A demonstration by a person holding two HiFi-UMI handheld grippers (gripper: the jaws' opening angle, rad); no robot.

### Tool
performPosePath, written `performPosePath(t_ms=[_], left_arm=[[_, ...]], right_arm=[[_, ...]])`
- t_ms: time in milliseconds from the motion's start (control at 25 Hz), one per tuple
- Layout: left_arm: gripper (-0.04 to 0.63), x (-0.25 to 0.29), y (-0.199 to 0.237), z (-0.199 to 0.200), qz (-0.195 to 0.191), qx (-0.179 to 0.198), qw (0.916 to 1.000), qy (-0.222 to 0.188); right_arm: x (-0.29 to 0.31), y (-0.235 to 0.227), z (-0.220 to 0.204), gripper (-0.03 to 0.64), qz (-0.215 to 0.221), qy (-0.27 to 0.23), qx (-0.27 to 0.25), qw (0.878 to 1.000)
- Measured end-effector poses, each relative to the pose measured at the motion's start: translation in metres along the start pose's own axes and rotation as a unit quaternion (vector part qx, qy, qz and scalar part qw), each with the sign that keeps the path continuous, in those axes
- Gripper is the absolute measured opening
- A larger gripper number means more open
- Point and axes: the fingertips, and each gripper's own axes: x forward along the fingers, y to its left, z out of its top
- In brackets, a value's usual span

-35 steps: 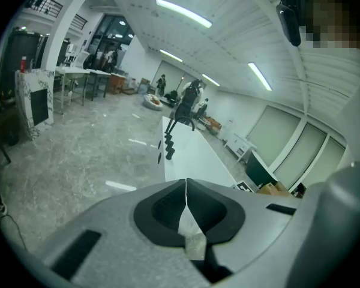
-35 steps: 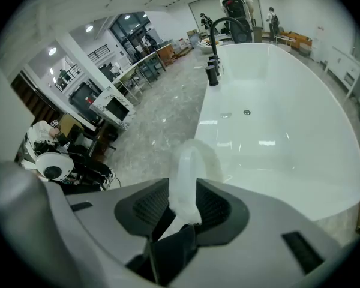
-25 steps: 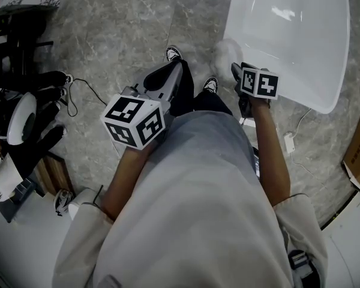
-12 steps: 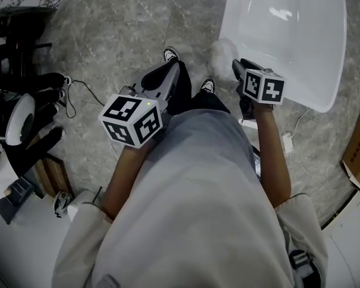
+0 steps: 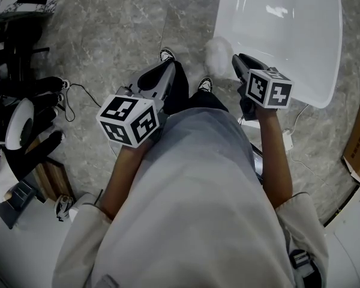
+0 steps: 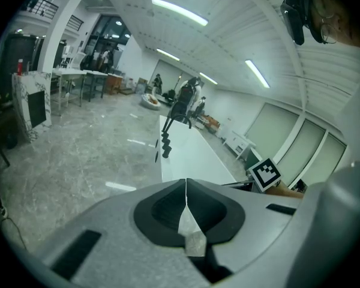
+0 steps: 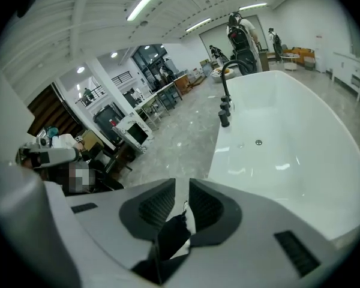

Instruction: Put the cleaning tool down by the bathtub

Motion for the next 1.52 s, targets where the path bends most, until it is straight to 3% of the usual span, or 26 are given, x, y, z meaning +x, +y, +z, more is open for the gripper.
performPosePath(t_ms=[1000, 1520], left_arm=[[0.009, -0.014, -0.001, -0.014, -0.004, -0.003, 0.9999, -0.01], [0.009, -0.022, -0.015, 0.003, -0.014, 0.001, 0.999, -0.041]], right_arm=[[-0.067, 0.05, 0.02, 0.021, 0.006, -0.064, -0.065, 0.996], [-0.109, 0.096, 0.046, 0.011, 0.039, -0.111, -0.129, 0.985]])
